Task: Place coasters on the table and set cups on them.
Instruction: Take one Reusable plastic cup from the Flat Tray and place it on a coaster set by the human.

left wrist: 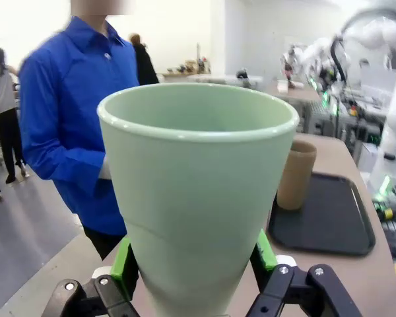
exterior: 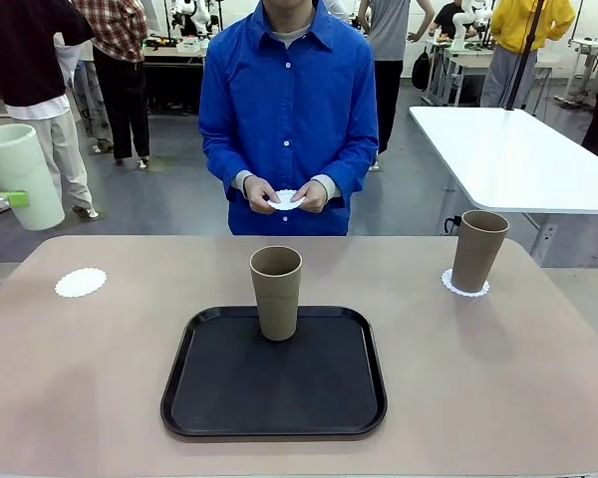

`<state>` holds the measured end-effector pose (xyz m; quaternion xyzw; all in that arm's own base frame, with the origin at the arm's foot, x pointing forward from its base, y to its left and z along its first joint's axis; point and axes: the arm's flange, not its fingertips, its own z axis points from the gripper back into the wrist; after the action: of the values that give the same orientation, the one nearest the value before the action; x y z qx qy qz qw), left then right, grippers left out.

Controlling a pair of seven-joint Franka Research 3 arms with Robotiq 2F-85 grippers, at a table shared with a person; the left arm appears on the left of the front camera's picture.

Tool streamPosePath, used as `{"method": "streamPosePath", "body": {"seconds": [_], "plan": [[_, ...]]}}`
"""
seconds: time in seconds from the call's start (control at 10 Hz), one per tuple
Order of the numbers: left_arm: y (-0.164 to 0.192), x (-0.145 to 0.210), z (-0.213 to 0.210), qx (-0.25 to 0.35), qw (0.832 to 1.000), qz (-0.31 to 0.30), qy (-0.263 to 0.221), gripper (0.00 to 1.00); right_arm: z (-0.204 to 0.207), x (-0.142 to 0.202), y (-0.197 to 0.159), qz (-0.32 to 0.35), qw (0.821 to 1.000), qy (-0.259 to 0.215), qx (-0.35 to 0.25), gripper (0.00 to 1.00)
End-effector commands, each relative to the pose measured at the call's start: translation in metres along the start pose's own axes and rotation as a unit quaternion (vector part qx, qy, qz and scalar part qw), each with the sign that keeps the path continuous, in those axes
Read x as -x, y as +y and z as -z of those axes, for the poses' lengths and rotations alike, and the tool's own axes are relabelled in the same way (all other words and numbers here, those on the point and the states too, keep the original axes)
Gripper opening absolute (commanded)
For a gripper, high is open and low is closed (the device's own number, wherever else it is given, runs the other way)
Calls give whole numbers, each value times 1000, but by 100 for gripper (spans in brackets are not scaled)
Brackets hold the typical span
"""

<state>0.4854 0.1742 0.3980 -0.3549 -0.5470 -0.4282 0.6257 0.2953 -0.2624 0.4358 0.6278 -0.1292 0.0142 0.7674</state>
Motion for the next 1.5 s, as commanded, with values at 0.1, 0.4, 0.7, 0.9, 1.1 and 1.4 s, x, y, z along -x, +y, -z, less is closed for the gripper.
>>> {"method": "streamPosePath", "body": {"seconds": [0.1,0.4,0.7,0.9,1.1,1.4], "plan": [[43,29,1,60,997,38,10,85,0,2,1,5,1000,2,-2,100],[50,71,5,100,995,10,-10,85,0,2,1,5,1000,2,-2,100],[50,105,20,117,993,-19,17,85,0,2,1,5,1000,2,-2,100],[50,112,25,124,992,-23,26,85,0,2,1,5,1000,2,-2,100],[45,118,25,114,993,-34,17,85,0,2,1,5,1000,2,-2,100],[45,118,25,114,993,-34,17,85,0,2,1,5,1000,2,-2,100]]}}
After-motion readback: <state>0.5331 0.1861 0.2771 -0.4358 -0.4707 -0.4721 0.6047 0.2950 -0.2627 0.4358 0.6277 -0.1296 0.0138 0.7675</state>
